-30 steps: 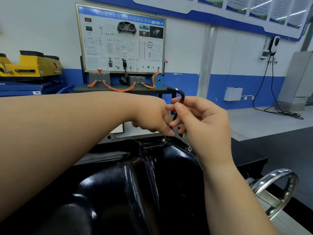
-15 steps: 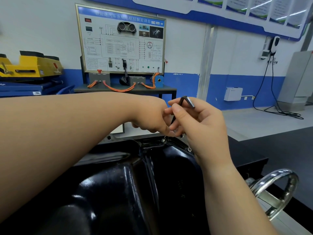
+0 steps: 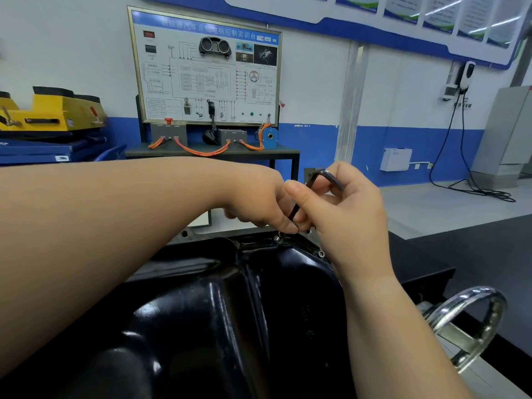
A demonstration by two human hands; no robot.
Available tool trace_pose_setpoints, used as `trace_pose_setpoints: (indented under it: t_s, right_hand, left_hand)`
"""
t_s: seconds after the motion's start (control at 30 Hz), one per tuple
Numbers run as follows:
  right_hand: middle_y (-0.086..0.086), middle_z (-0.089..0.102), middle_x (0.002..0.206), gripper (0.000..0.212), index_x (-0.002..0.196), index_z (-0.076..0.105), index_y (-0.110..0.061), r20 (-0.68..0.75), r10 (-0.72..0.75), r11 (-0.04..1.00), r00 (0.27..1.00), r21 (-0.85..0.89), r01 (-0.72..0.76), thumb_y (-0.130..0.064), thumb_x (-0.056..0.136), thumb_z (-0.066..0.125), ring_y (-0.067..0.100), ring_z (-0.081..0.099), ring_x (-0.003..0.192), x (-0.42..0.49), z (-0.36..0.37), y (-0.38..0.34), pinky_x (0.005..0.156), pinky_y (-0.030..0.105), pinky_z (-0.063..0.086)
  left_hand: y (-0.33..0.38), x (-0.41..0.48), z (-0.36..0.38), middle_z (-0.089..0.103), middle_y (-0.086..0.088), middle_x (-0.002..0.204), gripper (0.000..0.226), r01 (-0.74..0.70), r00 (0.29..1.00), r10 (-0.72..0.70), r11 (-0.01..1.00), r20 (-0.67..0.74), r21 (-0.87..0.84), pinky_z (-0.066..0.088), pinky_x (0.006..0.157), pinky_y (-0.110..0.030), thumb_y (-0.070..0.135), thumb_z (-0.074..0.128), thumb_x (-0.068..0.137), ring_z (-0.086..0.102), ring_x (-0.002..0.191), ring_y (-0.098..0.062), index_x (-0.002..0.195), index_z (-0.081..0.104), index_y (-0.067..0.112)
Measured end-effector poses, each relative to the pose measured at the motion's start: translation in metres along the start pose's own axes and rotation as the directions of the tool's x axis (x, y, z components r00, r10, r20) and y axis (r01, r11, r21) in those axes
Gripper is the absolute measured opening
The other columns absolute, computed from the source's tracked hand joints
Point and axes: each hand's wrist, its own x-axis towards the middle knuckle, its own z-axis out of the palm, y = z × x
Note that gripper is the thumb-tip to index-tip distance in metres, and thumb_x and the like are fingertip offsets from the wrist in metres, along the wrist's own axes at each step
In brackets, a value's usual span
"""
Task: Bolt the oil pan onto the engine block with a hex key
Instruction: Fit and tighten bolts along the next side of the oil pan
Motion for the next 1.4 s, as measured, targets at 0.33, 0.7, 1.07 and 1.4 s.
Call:
trace_pose_setpoints:
  t_s: [0.33,0.7,1.07,1.4]
  right_hand:
    - [0.001,0.070,0.076,0.013,0.084,0.071,-0.019,0.163,0.017,0.999,0.987,0.040,-0.024,-0.012,0.085,0.060,0.007,0.057,0.054,-0.001,-0.002,0.002,0.051,0.016,0.047]
    - [-0.003,0.069,0.064,0.025,0.068,0.063,-0.021,0.082,0.000,1.000,0.997,0.024,-0.002,-0.001,0.078,0.072,0.010,0.061,0.051,0.001,0.001,0.003,0.052,0.023,0.052]
    - [-0.003,0.070,0.078,0.016,0.090,0.067,-0.023,0.042,0.019,0.997,0.999,-0.074,-0.016,-0.009,0.090,0.060,0.005,0.062,0.057,-0.006,0.004,0.001,0.062,0.032,0.059]
    - [-0.007,0.064,0.063,0.011,0.075,0.060,-0.026,0.025,-0.073,0.994,0.997,-0.077,0.075,-0.018,0.079,0.065,0.006,0.059,0.053,-0.008,-0.001,0.010,0.055,0.020,0.048]
  left_hand:
    - [0.002,-0.003,0.000,0.042,-0.002,0.055,0.035,0.028,0.999,-0.028,1.000,-0.026,0.007,0.034,0.061,-0.034,0.029,0.060,0.087,0.035,0.061,-0.024,0.059,0.044,0.013]
    - [0.000,-0.005,-0.003,0.036,0.007,0.041,0.044,0.022,0.999,-0.023,0.998,-0.023,-0.053,0.027,0.051,-0.027,0.031,0.066,0.082,0.028,0.048,-0.018,0.046,0.044,0.018]
    - [0.001,-0.004,-0.004,0.037,0.000,0.050,0.038,-0.001,0.999,0.000,1.000,-0.047,-0.020,0.031,0.062,-0.034,0.024,0.062,0.085,0.031,0.061,-0.024,0.051,0.048,0.017]
    - [0.001,-0.006,-0.004,0.036,0.002,0.050,0.030,-0.033,0.999,0.032,0.999,-0.021,-0.033,0.030,0.061,-0.034,0.034,0.063,0.085,0.030,0.059,-0.023,0.063,0.057,0.014]
